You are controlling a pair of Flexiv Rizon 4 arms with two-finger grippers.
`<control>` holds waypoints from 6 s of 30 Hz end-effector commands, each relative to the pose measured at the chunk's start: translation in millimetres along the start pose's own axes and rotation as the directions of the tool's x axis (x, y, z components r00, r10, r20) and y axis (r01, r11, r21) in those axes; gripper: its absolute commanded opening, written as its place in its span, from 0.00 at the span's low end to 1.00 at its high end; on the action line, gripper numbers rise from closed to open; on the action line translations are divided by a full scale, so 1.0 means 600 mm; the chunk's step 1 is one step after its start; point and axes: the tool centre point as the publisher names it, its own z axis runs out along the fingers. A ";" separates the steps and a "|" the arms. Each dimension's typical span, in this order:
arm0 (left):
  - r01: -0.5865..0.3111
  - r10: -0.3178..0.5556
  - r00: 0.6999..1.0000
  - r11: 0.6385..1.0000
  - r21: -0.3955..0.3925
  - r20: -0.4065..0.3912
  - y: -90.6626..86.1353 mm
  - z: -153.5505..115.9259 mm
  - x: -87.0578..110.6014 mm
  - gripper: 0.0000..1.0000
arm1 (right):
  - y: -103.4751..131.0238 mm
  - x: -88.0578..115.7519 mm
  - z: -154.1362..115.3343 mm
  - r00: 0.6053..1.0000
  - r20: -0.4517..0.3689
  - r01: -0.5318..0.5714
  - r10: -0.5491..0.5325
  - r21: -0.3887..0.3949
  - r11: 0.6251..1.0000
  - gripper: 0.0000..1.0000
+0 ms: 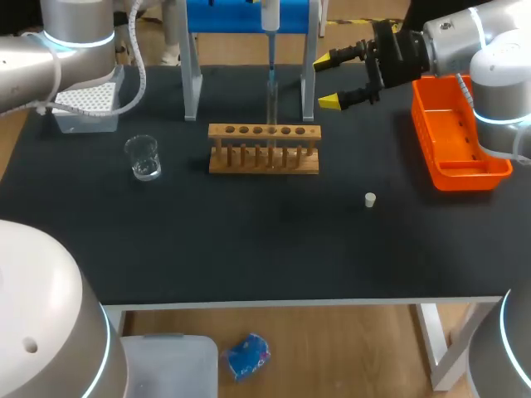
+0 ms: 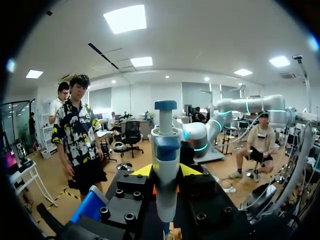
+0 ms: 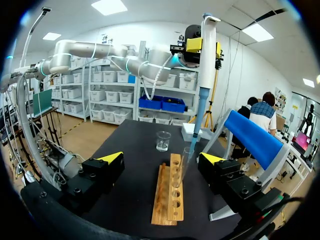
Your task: Invert the test tube, pick up the pipette, mount the tip to pipette, aspirate from beaker and dispense into the tube, eject the tip, return the pipette, and cap with the stopper.
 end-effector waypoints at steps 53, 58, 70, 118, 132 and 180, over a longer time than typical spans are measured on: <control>-0.022 0.023 1.000 0.998 -0.058 0.015 0.023 0.012 0.009 0.00 | 0.000 0.001 -0.001 1.000 0.000 0.000 0.000 0.000 1.000 1.00; -0.027 0.028 0.999 0.998 -0.060 0.019 0.017 0.008 0.006 0.00 | 0.000 0.001 -0.001 1.000 0.000 0.000 0.000 0.000 1.000 1.00; -0.034 0.036 0.999 0.997 -0.064 0.023 0.016 0.004 -0.002 0.00 | 0.000 0.001 -0.001 1.000 0.000 0.000 0.000 0.000 1.000 1.00; -0.035 0.036 0.999 0.998 -0.050 0.025 0.015 0.016 0.025 0.00 | 0.000 0.001 -0.001 1.000 0.000 0.000 0.000 0.000 1.000 1.00; -0.044 0.046 0.998 0.998 -0.052 0.033 0.015 0.012 0.021 0.00 | 0.000 0.001 -0.001 1.000 0.000 0.000 0.000 0.000 1.000 1.00; -0.031 0.033 0.999 0.999 -0.041 0.033 0.034 0.013 0.009 0.00 | 0.000 0.001 -0.001 1.000 0.000 0.000 0.000 0.000 1.000 1.00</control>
